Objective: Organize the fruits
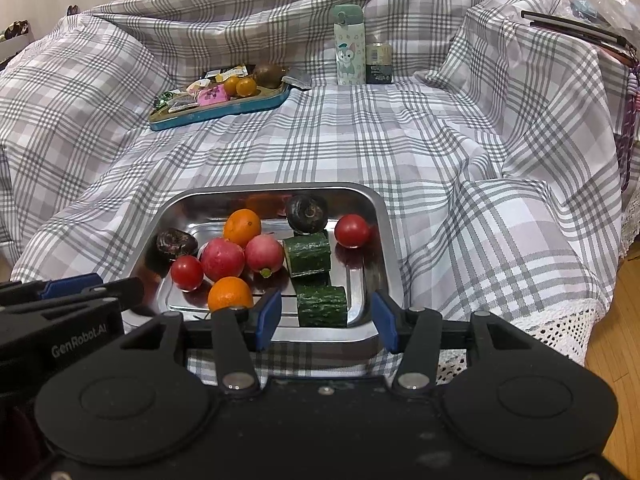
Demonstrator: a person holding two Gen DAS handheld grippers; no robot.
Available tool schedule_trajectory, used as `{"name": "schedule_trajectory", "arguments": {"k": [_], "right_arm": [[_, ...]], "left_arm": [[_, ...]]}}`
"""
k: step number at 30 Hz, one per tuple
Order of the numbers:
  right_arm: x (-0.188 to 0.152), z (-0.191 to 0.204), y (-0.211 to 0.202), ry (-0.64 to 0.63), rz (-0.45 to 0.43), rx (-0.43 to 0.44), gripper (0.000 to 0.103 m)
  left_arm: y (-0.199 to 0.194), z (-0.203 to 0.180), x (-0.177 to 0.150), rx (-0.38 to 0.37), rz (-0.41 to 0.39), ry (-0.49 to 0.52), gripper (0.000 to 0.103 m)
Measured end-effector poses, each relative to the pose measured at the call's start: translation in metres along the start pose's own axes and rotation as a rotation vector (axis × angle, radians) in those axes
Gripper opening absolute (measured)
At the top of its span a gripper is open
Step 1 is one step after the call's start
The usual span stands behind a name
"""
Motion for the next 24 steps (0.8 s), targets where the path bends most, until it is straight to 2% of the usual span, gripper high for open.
{"name": "schedule_trajectory", "arguments": {"k": [24], "right_arm": [[0.001, 0.004, 0.019, -0.037, 0.053, -0.002, 0.053]], "left_arm": [[0.011, 0.003, 0.002, 0.013, 0.018, 0.021, 0.042]]}}
Point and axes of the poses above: each gripper's, at about its wrist camera, not at the fingertips, and y roughly the way its jaws point, z to its left, x to its top, the point moved 10 cm from there along y, roughly the way its jaws point, and after that the axes turned 10 degrees about z, right-handed, at the moved point
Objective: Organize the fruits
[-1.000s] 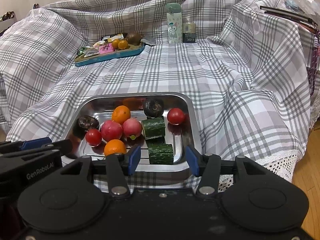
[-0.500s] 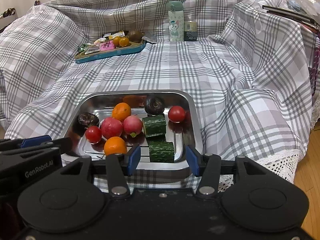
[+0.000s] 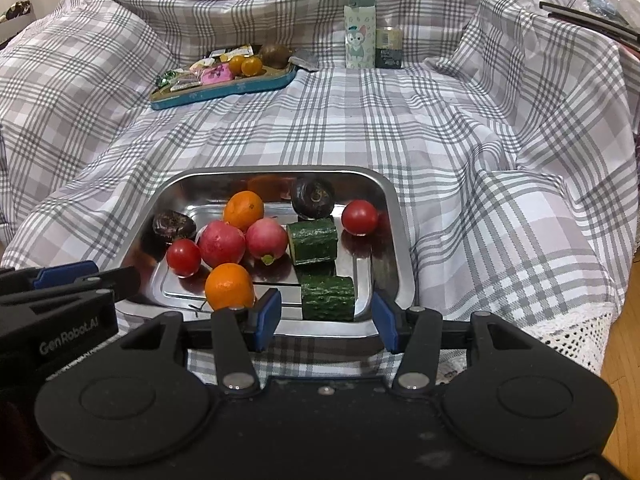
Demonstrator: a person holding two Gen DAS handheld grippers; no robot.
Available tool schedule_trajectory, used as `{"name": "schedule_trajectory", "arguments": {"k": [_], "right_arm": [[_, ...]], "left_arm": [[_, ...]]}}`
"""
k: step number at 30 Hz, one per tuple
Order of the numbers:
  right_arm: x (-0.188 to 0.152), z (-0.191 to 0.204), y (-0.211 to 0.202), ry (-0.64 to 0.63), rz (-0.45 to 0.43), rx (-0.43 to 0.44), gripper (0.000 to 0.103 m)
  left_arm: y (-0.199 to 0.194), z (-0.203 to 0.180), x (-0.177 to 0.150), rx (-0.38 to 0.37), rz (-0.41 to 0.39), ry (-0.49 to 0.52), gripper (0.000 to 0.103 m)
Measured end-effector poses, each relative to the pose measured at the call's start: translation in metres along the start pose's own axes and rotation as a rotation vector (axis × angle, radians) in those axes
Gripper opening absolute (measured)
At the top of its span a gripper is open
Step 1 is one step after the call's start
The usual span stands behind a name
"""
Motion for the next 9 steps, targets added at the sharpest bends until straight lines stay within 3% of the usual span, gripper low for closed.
{"name": "schedule_trajectory", "arguments": {"k": [9], "right_arm": [[0.01, 0.003, 0.014, -0.006, 0.046, -0.001, 0.053]], "left_arm": [[0.009, -0.001, 0.008, -0.019, 0.025, 0.008, 0.042]]}}
Point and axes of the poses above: each gripper's, at about its wrist camera, not at the fingertips, and y roughly the way its jaws point, z to its left, x to its top, the point moved 10 cm from there along y, roughly the way its jaws point, and after that the axes turned 10 degrees about z, right-handed, at the moved point
